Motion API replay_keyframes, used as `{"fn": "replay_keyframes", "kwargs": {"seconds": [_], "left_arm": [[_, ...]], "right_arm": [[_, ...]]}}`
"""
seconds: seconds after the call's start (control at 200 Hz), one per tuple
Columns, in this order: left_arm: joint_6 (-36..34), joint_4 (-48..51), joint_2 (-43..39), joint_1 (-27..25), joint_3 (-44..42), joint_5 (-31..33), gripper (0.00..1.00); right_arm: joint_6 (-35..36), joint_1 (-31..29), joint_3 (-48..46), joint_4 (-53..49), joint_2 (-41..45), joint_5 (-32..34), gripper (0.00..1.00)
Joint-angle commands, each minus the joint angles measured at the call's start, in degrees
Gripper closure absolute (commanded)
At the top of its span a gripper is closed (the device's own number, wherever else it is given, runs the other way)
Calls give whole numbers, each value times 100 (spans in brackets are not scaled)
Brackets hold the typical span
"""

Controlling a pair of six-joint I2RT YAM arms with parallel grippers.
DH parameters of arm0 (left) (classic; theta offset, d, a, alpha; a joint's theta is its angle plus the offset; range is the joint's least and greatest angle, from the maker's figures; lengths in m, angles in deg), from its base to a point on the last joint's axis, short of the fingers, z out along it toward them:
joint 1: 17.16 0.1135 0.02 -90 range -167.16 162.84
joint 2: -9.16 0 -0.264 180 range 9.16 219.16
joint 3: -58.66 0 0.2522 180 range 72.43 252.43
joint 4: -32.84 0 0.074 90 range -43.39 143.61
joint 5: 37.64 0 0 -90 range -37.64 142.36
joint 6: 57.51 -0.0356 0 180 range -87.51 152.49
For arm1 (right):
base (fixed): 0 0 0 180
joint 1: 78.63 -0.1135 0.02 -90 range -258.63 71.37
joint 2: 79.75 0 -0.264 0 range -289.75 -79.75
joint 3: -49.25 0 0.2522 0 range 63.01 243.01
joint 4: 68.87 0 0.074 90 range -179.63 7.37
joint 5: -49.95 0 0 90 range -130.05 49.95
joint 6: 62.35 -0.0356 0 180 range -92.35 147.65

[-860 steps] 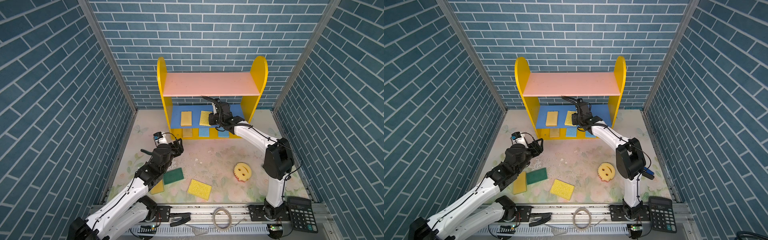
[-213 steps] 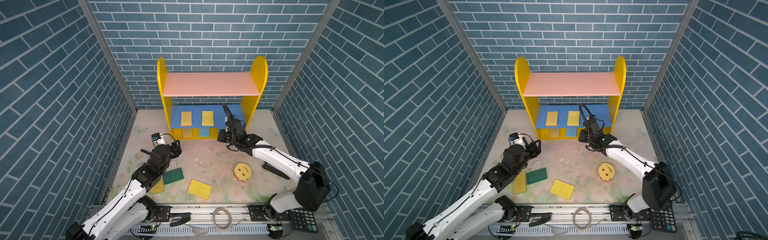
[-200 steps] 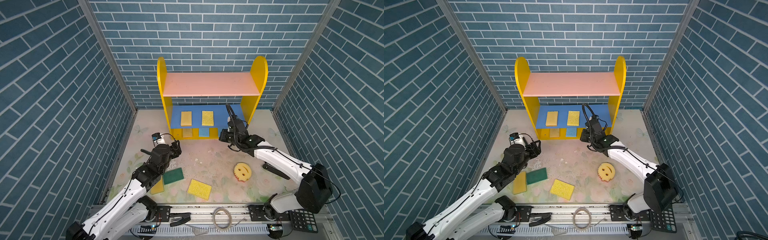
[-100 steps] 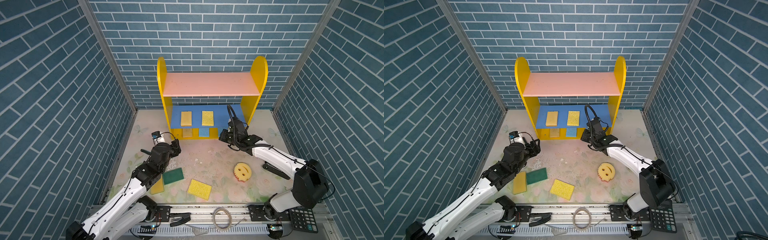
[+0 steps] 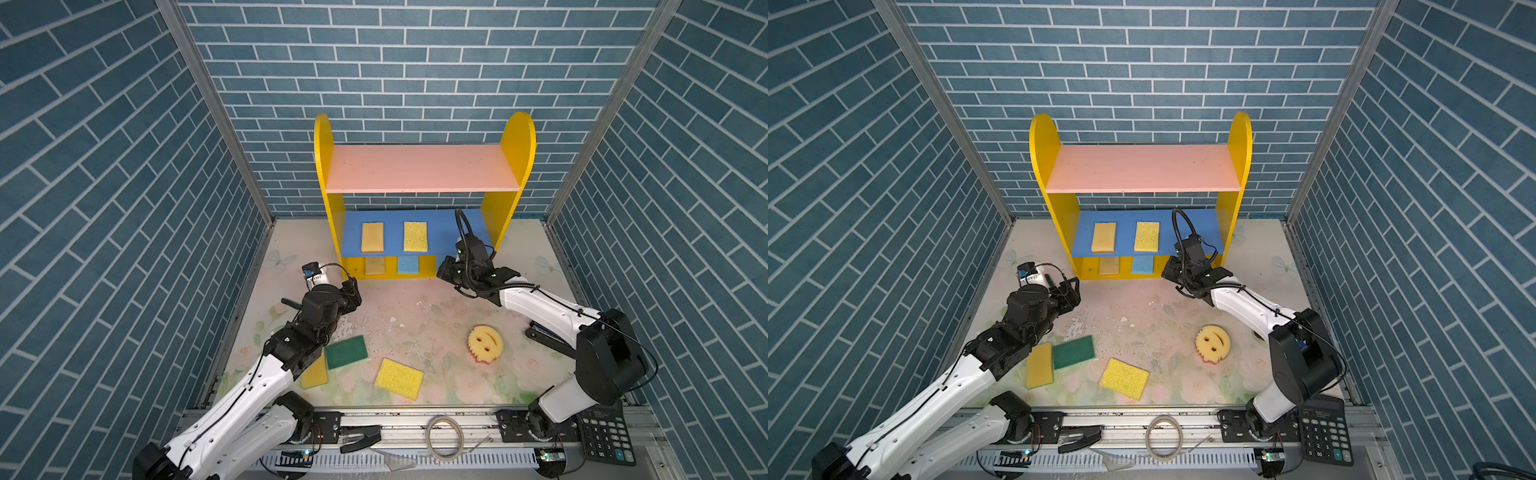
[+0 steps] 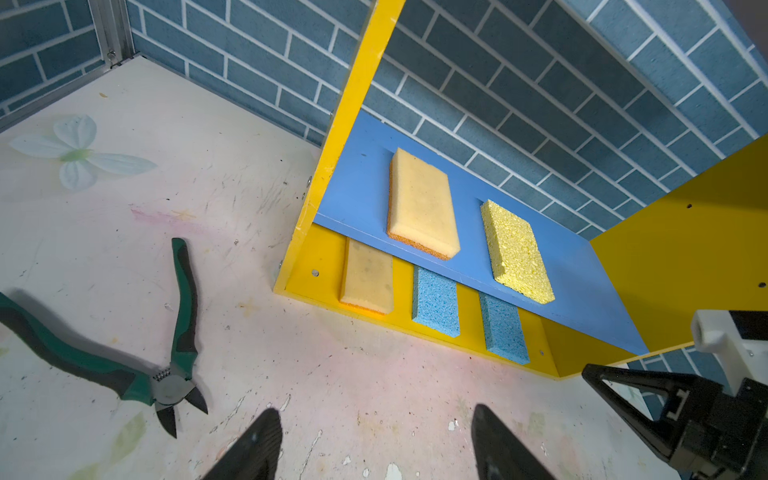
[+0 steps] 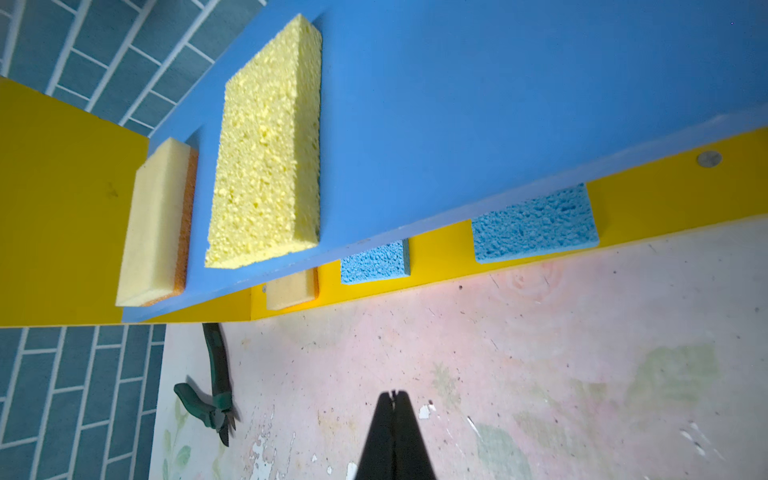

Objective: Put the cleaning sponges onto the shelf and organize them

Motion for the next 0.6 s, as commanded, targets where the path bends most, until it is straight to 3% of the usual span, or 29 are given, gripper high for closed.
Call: {"fn": "replay_keyframes", "kwargs": {"seconds": [0.0, 0.145, 0.33, 0.595], "left_arm": [[112, -274, -1, 45, -150, 15, 26], [-199, -226, 154, 173, -1, -114, 25], [-327, -519, 87, 264, -108, -258, 24], [-168, -519, 181, 343, -164, -326, 24]], "right_arm": [[-237, 60, 67, 734, -99, -31, 100], [-401, 145, -134, 1757, -379, -299, 100], [-484, 185, 238, 1983, -908, -655, 100], [-383, 186, 273, 1968, -915, -720, 100]]}}
